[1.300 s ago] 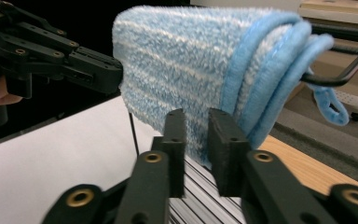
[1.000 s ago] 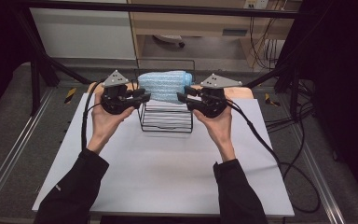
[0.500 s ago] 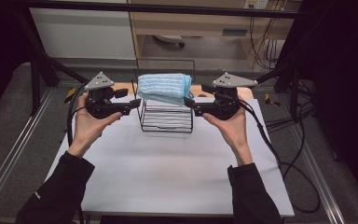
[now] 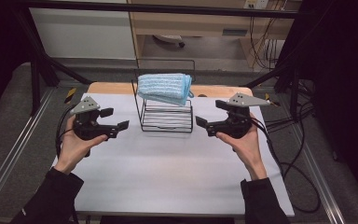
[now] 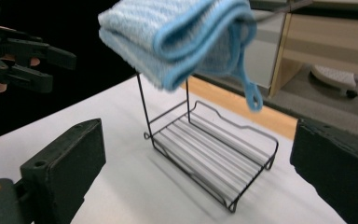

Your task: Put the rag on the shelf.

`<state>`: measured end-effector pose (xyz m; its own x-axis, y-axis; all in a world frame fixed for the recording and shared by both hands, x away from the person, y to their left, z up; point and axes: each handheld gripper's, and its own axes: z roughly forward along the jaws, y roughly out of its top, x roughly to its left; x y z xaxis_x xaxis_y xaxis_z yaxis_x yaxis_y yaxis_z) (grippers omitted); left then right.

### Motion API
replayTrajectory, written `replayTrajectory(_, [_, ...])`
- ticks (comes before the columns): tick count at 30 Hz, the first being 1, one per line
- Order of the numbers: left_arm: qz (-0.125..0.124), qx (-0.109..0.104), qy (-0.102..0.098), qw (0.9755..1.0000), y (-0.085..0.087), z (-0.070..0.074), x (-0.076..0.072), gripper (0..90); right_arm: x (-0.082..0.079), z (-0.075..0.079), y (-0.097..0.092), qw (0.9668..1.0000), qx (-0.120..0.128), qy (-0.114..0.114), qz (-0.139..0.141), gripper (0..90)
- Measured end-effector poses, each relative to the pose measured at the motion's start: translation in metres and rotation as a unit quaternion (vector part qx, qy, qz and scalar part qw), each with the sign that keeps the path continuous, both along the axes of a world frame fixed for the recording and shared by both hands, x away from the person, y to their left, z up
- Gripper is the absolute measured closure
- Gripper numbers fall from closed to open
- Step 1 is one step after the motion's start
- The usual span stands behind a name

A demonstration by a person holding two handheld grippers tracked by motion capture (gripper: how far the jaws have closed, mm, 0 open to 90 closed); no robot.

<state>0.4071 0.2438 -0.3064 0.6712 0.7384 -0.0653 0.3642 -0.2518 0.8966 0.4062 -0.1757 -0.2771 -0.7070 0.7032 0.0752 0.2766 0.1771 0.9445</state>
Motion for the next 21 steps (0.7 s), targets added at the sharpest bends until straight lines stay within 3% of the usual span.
replayTrajectory(9, [-0.008, -0.003, 0.011, 0.9999, 0.011, -0.041, -0.019, 10.4, -0.012, -0.047, -0.021, 0.9995, 0.004, 0.03, -0.003, 0.8])
replayTrajectory(10, [-0.007, -0.004, 0.012, 0.9999, 0.013, -0.045, -0.02, 10.3, -0.014, -0.059, -0.025, 0.9994, 0.003, 0.035, -0.004, 0.7])
replayTrajectory(12, [-0.007, -0.004, 0.016, 0.9998, 0.016, -0.055, -0.022, 10.2, -0.015, -0.065, -0.028, 0.9993, 0.002, 0.038, -0.003, 0.7])
replayTrajectory(15, [-0.001, 0.001, 0.018, 0.9998, 0.02, -0.068, -0.025, 10.1, -0.019, -0.088, -0.037, 0.9985, -0.003, 0.054, 0.001, 0.7])
replayTrajectory(21, [0.003, 0.005, 0.027, 0.9996, 0.026, -0.094, -0.033, 10.2, -0.026, -0.112, -0.048, 0.9971, -0.008, 0.076, 0.003, 0.7])
